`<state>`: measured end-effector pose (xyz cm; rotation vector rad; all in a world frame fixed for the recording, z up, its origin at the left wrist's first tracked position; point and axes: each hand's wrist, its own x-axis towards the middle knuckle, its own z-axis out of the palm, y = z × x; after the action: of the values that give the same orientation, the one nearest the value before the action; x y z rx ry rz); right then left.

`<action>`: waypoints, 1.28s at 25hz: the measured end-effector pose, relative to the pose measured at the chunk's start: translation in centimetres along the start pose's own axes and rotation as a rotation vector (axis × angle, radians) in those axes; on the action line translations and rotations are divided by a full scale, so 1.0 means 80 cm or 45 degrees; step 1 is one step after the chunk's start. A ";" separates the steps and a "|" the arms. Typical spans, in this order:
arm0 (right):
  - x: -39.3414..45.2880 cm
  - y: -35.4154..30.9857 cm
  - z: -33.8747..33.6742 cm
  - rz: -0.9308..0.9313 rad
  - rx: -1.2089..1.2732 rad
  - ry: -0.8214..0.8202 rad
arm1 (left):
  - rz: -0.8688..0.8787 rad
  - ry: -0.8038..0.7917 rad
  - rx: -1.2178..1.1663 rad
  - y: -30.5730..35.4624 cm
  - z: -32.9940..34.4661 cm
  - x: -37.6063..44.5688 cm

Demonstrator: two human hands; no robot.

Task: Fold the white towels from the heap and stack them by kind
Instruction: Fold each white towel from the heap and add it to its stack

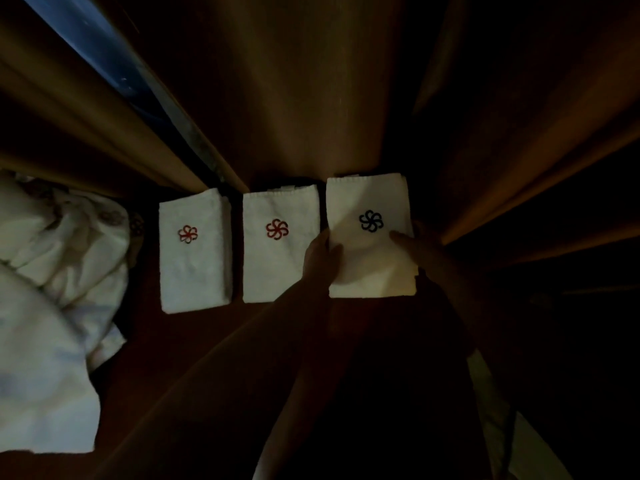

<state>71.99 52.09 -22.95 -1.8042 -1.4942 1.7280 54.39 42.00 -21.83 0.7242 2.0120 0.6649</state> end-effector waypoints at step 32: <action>-0.492 -0.134 0.591 -1.113 -1.049 -0.289 | 0.102 0.781 0.203 -0.392 -0.547 -0.444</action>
<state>35.27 5.16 -4.17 -0.8459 -2.7831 0.9298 25.27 -12.38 -2.96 0.7583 2.6299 0.8544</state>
